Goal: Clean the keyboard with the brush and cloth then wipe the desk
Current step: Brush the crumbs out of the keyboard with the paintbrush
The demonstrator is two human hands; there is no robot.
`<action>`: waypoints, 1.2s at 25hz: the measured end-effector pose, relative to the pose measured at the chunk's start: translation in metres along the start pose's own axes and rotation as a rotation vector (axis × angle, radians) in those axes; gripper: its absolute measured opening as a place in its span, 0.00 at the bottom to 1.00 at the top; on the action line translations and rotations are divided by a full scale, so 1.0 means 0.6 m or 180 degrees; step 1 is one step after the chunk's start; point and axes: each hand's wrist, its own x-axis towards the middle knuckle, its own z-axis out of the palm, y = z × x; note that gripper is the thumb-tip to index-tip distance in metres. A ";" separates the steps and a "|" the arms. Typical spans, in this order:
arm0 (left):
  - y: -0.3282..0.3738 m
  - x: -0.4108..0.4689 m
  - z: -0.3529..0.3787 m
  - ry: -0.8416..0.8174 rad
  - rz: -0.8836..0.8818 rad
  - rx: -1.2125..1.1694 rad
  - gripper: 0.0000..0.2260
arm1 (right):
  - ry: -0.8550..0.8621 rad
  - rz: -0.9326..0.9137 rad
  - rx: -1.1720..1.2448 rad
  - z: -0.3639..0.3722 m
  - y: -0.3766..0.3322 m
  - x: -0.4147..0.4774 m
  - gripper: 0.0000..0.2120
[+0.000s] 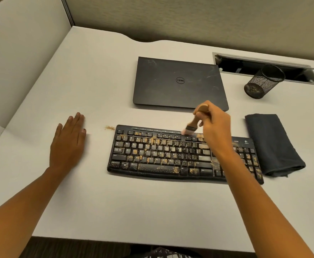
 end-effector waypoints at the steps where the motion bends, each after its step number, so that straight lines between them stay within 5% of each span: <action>1: 0.001 0.000 0.000 0.0001 -0.0004 -0.0008 0.26 | 0.0079 0.0029 -0.0071 -0.015 0.006 -0.003 0.07; 9: 0.000 0.000 -0.001 -0.0018 -0.0027 -0.0029 0.26 | 0.0375 -0.0034 0.0238 0.004 0.021 -0.009 0.05; 16: 0.002 -0.001 -0.001 0.0017 -0.0029 -0.0030 0.26 | 0.0551 -0.0393 -0.0613 -0.035 0.056 -0.004 0.08; 24: -0.001 0.001 0.000 0.0038 -0.0007 -0.0012 0.21 | 0.0805 0.0503 0.0127 -0.056 0.076 -0.005 0.07; 30: 0.000 -0.001 -0.003 0.0005 0.0043 -0.0008 0.24 | 0.1233 0.0317 0.0072 -0.062 0.069 -0.007 0.05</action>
